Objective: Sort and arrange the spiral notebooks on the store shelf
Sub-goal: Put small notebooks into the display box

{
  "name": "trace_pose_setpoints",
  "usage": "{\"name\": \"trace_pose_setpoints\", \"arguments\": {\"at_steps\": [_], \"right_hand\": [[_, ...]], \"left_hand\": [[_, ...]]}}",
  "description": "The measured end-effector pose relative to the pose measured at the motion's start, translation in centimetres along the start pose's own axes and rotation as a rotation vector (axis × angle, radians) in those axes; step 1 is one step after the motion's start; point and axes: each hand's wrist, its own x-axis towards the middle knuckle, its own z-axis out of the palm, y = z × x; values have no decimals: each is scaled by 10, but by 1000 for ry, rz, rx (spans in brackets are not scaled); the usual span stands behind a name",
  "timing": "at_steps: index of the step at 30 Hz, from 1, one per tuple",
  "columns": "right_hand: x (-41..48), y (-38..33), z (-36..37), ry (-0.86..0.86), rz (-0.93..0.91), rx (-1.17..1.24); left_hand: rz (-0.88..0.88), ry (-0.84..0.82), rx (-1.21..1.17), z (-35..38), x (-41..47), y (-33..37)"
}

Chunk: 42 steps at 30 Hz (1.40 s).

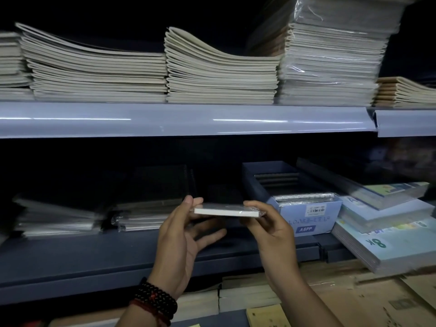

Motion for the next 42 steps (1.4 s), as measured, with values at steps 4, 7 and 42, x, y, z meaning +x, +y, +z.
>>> {"name": "trace_pose_setpoints", "arguments": {"at_steps": [4, 7, 42], "right_hand": [[0, 2, -2, -15, -9, 13], [1, 3, -2, -30, 15, 48], [28, -26, 8, 213, -126, -85]], "left_hand": [[1, -76, -38, 4, -3, 4], [-13, -83, -23, 3, -2, 2], [172, 143, 36, 4, 12, 5]]}}
